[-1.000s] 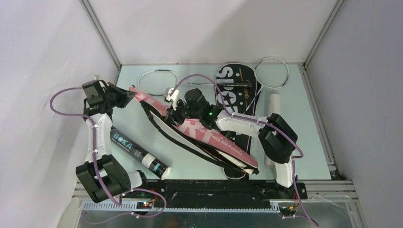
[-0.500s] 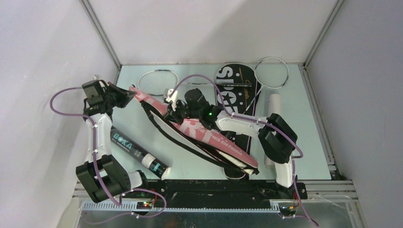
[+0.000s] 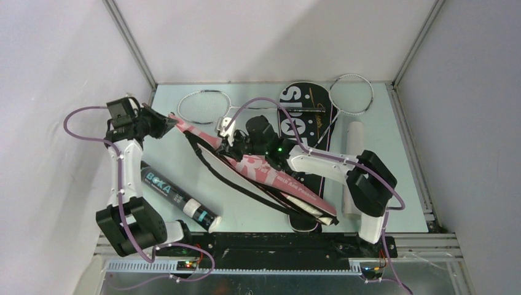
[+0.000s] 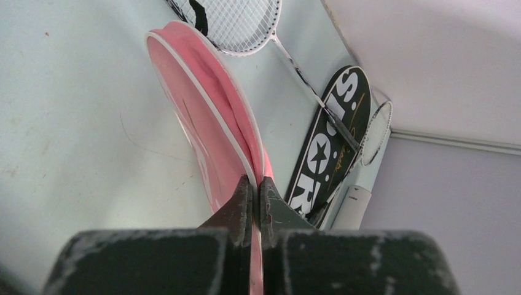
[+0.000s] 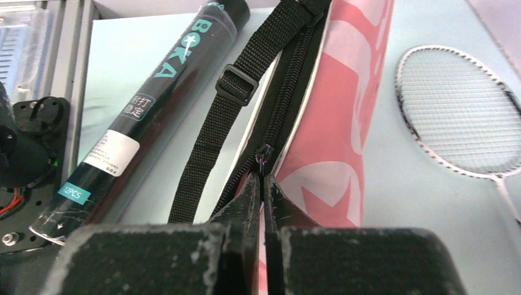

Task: Pack up the badminton gear
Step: Zip the racket bag at the center of the board.

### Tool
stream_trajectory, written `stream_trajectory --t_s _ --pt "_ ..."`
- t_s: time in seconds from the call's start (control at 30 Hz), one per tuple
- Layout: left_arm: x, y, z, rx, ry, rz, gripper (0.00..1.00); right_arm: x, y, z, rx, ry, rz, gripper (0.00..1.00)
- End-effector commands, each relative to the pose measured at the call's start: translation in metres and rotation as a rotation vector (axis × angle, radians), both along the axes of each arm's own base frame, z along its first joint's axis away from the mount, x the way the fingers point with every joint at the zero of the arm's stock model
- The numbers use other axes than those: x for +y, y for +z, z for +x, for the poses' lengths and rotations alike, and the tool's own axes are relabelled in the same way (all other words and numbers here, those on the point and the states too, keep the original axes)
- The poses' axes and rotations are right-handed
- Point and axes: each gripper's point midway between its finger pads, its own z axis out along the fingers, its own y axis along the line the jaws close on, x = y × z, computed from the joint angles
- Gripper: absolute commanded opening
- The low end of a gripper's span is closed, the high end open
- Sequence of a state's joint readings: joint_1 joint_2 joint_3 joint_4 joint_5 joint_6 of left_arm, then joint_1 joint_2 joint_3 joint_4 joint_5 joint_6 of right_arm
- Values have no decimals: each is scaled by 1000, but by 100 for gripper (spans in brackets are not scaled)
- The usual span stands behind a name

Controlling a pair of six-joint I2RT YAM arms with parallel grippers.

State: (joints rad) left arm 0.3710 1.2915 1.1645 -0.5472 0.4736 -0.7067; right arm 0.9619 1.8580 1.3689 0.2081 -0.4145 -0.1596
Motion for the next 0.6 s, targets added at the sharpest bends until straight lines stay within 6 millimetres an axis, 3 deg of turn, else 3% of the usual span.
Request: stream_trajectory --t_s 0.0,0.17,0.57 --pt "32 48 21 -143 70 168 0 -27 -7 -10 -34 -14 -87 0" --pt "38 49 26 -128 82 185 0 -51 -15 -8 -109 -58 -154 0" --pt "52 43 29 -80 109 236 0 -103 -10 4 -337 -194 -288 0"
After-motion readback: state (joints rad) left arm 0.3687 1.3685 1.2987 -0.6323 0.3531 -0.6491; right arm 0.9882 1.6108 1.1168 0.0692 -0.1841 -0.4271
